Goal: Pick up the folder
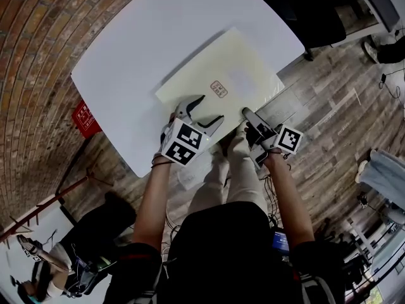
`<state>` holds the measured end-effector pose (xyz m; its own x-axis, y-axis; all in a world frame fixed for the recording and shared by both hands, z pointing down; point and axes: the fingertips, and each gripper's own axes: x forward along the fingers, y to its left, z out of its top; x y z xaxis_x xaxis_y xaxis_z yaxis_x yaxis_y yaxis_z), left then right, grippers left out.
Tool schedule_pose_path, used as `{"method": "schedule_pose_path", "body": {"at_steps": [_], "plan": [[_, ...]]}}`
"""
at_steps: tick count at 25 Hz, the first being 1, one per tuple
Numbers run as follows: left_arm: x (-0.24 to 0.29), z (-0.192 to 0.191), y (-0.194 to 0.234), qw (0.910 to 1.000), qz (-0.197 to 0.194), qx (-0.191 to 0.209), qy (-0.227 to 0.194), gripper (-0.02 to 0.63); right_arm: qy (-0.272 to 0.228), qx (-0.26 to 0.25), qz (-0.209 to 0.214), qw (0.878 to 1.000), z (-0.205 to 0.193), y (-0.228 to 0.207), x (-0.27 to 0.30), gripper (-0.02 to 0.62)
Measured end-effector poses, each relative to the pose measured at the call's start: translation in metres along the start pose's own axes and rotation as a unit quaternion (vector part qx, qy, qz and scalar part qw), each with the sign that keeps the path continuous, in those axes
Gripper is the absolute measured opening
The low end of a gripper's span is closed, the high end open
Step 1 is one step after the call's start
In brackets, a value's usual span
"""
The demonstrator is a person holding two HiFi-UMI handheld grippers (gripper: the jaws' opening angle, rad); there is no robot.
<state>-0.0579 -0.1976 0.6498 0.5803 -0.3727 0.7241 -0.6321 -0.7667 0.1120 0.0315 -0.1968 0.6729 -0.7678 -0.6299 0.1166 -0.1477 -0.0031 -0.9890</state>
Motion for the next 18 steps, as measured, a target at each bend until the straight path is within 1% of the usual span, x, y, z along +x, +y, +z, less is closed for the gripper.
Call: {"method": "schedule_pose_path", "body": {"at_steps": [5, 9, 11, 15, 18], "plan": [[-0.003, -0.004, -0.008, 0.9998, -0.017, -0.004, 0.001, 0.317, 0.004, 0.004, 0.01, 1.0, -0.005, -0.001, 0.004, 0.284], [-0.004, -0.005, -0.014, 0.9998, -0.02, 0.003, -0.003, 0.317, 0.006, 0.01, 0.024, 1.0, -0.01, 0.0, 0.009, 0.284], [-0.006, -0.009, -0.018, 0.9997, -0.024, 0.005, 0.005, 0.316, 0.009, 0.012, 0.031, 0.999, -0.012, 0.001, 0.012, 0.284], [-0.009, -0.014, -0.024, 0.9991, -0.04, 0.005, 0.009, 0.316, 0.014, 0.004, 0.031, 0.999, -0.014, 0.0, 0.02, 0.284], [-0.009, -0.015, -0.026, 0.999, -0.043, 0.005, 0.009, 0.316, 0.013, 0.006, 0.029, 0.999, -0.015, -0.001, 0.023, 0.284]]}}
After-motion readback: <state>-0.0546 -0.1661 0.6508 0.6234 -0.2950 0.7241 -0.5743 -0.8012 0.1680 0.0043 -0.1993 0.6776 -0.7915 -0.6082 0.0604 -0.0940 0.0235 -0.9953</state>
